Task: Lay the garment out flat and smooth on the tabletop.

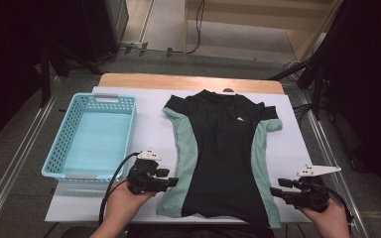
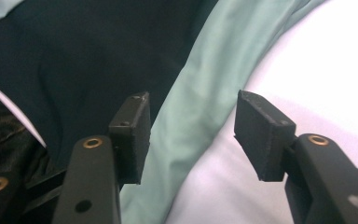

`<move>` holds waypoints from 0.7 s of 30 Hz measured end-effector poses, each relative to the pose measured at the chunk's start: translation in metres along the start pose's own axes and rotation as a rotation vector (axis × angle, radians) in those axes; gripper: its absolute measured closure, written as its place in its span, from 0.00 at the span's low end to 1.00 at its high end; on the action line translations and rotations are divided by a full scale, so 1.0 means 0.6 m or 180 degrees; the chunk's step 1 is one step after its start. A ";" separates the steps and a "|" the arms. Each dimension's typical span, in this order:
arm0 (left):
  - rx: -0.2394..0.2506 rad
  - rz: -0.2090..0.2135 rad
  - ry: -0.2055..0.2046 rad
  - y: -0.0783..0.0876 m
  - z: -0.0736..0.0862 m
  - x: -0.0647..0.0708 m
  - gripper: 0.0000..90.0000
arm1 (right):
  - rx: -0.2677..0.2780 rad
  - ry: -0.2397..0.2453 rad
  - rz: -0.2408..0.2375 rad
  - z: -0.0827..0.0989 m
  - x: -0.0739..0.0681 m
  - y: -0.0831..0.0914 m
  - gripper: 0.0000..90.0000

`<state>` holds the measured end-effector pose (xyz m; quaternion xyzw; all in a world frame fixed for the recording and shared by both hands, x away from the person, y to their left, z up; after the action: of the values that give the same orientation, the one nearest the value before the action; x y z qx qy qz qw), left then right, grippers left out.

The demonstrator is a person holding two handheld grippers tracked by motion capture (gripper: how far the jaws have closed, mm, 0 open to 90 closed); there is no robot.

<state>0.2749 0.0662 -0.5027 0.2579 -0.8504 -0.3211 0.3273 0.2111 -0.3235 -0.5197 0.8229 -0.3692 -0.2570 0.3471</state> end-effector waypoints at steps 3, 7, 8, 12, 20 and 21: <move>0.0042 -0.0038 -0.0042 -0.003 -0.008 -0.006 0.49 | 0.0058 -0.0054 0.0006 -0.009 0.008 -0.001 0.45; 0.0118 -0.0076 -0.0025 -0.006 -0.023 -0.015 0.47 | 0.0115 -0.0106 0.0033 -0.021 0.023 -0.005 0.44; 0.0140 -0.0076 -0.0017 -0.007 -0.027 -0.017 0.47 | 0.0119 -0.0113 0.0041 -0.025 0.025 -0.006 0.44; 0.0190 -0.0103 -0.0031 -0.012 -0.040 -0.023 0.45 | 0.0199 -0.0109 0.0084 -0.041 0.038 -0.010 0.42; 0.0214 -0.0127 -0.0005 -0.022 -0.056 -0.034 0.43 | 0.0263 -0.0214 0.0126 -0.056 0.064 -0.015 0.42; 0.0212 -0.0143 -0.0009 -0.023 -0.057 -0.035 0.43 | 0.0267 -0.0227 0.0138 -0.058 0.068 -0.015 0.41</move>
<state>0.3167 0.0577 -0.5010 0.2872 -0.8551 -0.3003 0.3101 0.2628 -0.3377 -0.5119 0.8189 -0.4096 -0.2629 0.3043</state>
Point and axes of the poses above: each handheld gripper's, and its own axes: y roughly backward along the jaws, z roughly out of its underside, x roughly to its right, the point moved 6 cm from there along -y, roughly forward along the jaws, and after that the axes turned 7 degrees about y, right-handed, at the moved point
